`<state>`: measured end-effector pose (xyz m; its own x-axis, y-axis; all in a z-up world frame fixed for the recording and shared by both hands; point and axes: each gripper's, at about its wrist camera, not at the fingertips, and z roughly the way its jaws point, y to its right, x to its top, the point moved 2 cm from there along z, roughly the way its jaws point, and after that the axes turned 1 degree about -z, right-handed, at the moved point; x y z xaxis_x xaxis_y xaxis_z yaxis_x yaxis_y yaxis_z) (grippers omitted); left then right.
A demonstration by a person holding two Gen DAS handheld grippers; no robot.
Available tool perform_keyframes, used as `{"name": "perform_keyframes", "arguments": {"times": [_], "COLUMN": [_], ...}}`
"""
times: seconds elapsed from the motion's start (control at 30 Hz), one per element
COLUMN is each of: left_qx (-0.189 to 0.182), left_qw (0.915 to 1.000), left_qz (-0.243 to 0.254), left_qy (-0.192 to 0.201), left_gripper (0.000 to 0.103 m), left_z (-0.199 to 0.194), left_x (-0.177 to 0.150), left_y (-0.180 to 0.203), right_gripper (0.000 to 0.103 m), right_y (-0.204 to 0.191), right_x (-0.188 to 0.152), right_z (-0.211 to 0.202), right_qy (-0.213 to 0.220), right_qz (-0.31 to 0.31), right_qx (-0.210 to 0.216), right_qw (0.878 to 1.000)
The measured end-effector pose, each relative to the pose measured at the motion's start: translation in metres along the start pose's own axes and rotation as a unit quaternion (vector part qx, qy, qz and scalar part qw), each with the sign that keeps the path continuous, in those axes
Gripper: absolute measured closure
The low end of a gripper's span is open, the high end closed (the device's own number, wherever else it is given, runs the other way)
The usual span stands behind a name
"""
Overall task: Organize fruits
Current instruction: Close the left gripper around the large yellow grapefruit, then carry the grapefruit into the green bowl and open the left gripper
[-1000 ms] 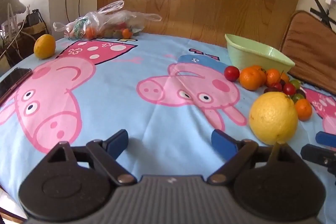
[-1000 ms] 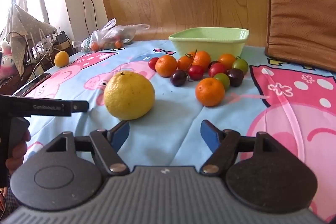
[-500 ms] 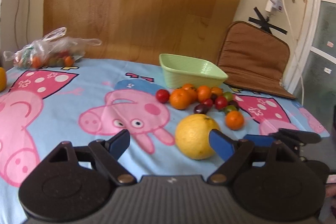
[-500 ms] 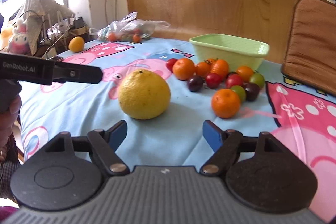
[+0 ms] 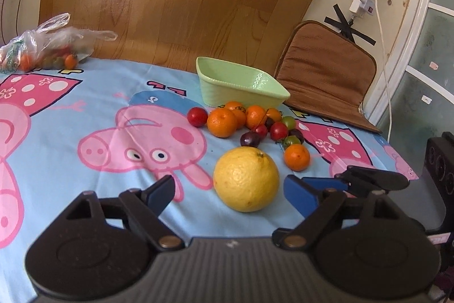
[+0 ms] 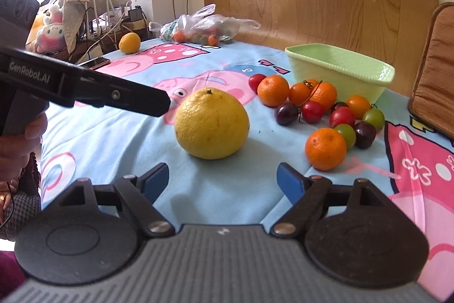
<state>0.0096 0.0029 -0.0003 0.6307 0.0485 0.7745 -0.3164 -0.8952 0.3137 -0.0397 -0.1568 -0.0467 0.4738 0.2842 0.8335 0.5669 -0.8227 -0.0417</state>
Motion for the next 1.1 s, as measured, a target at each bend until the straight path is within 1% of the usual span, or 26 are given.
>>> {"name": "perform_keyframes", "arguments": {"times": [0.1, 0.23, 0.33, 0.43, 0.47, 0.5, 0.53, 0.57, 0.6, 0.63, 0.67, 0.7, 0.73, 0.77, 0.83, 0.9, 0.97, 1.0, 1.03, 1.1], "left_qx": [-0.006, -0.015, -0.030, -0.036, -0.038, -0.037, -0.029, -0.019, -0.023, -0.024, -0.020, -0.015, -0.013, -0.015, -0.022, -0.024, -0.026, -0.030, -0.033, -0.035], "left_qw": [0.9999, 0.9998, 0.9994, 0.9987, 0.9983, 0.9981, 0.9980, 0.9980, 0.9982, 0.9984, 0.9986, 0.9987, 0.9988, 0.9989, 0.9987, 0.9981, 0.9969, 0.9967, 0.9968, 0.9976], "left_qz": [-0.011, -0.010, 0.002, 0.018, 0.025, 0.031, 0.037, 0.039, 0.033, 0.028, 0.023, 0.022, 0.025, 0.030, 0.043, 0.057, 0.071, 0.072, 0.070, 0.060], "left_qy": [-0.001, -0.005, -0.018, -0.032, -0.036, -0.039, -0.043, -0.047, -0.044, -0.043, -0.043, -0.043, -0.040, -0.032, -0.014, 0.005, 0.021, 0.022, 0.018, 0.001], "left_gripper": [0.016, 0.017, 0.018, 0.019, 0.021, 0.028, 0.031, 0.035, 0.036, 0.037, 0.037, 0.037, 0.037, 0.037, 0.037, 0.037, 0.037, 0.036, 0.036, 0.036], "left_z": [-0.003, -0.004, 0.010, 0.029, 0.035, 0.040, 0.045, 0.050, 0.050, 0.050, 0.049, 0.047, 0.045, 0.044, 0.048, 0.065, 0.095, 0.113, 0.132, 0.168], "left_x": [0.000, 0.004, 0.006, 0.008, 0.008, 0.010, 0.009, 0.009, 0.008, 0.008, 0.010, 0.014, 0.020, 0.033, 0.060, 0.097, 0.129, 0.143, 0.153, 0.166], "left_y": [-0.007, -0.011, -0.003, 0.009, 0.013, 0.015, 0.017, 0.016, 0.015, 0.014, 0.013, 0.014, 0.016, 0.018, 0.026, 0.037, 0.048, 0.051, 0.053, 0.053], "right_gripper": [0.016, 0.016, 0.015, 0.015, 0.015, 0.015, 0.015, 0.015, 0.017, 0.028, 0.033, 0.034, 0.034, 0.034, 0.034, 0.034, 0.034, 0.034, 0.034, 0.034], "right_y": [0.005, 0.009, 0.012, 0.014, 0.014, 0.014, 0.013, 0.012, 0.011, 0.009, 0.008, 0.006, 0.007, 0.009, 0.024, 0.046, 0.073, 0.087, 0.102, 0.132], "right_x": [0.002, 0.008, 0.011, 0.014, 0.016, 0.018, 0.019, 0.022, 0.024, 0.026, 0.030, 0.035, 0.040, 0.046, 0.066, 0.090, 0.112, 0.119, 0.125, 0.129], "right_z": [0.001, 0.005, 0.011, 0.019, 0.022, 0.025, 0.027, 0.029, 0.032, 0.034, 0.036, 0.037, 0.037, 0.034, 0.027, 0.026, 0.030, 0.035, 0.042, 0.059], "right_qy": [-0.006, -0.014, -0.022, -0.027, -0.028, -0.028, -0.026, -0.023, -0.020, -0.015, -0.012, -0.016, -0.015, -0.008, 0.014, 0.032, 0.048, 0.051, 0.049, 0.031], "right_qz": [-0.005, -0.015, -0.023, -0.027, -0.031, -0.033, -0.036, -0.037, -0.038, -0.040, -0.042, -0.038, -0.035, -0.035, -0.033, -0.029, -0.029, -0.031, -0.029, -0.010], "right_qx": [0.011, 0.023, 0.030, 0.033, 0.034, 0.036, 0.040, 0.046, 0.051, 0.057, 0.071, 0.071, 0.071, 0.070, 0.060, 0.039, 0.004, -0.016, -0.031, -0.039], "right_qw": [1.000, 1.000, 0.999, 0.999, 0.999, 0.998, 0.998, 0.998, 0.998, 0.997, 0.997, 0.997, 0.997, 0.997, 0.998, 0.998, 0.998, 0.998, 0.998, 0.999]}}
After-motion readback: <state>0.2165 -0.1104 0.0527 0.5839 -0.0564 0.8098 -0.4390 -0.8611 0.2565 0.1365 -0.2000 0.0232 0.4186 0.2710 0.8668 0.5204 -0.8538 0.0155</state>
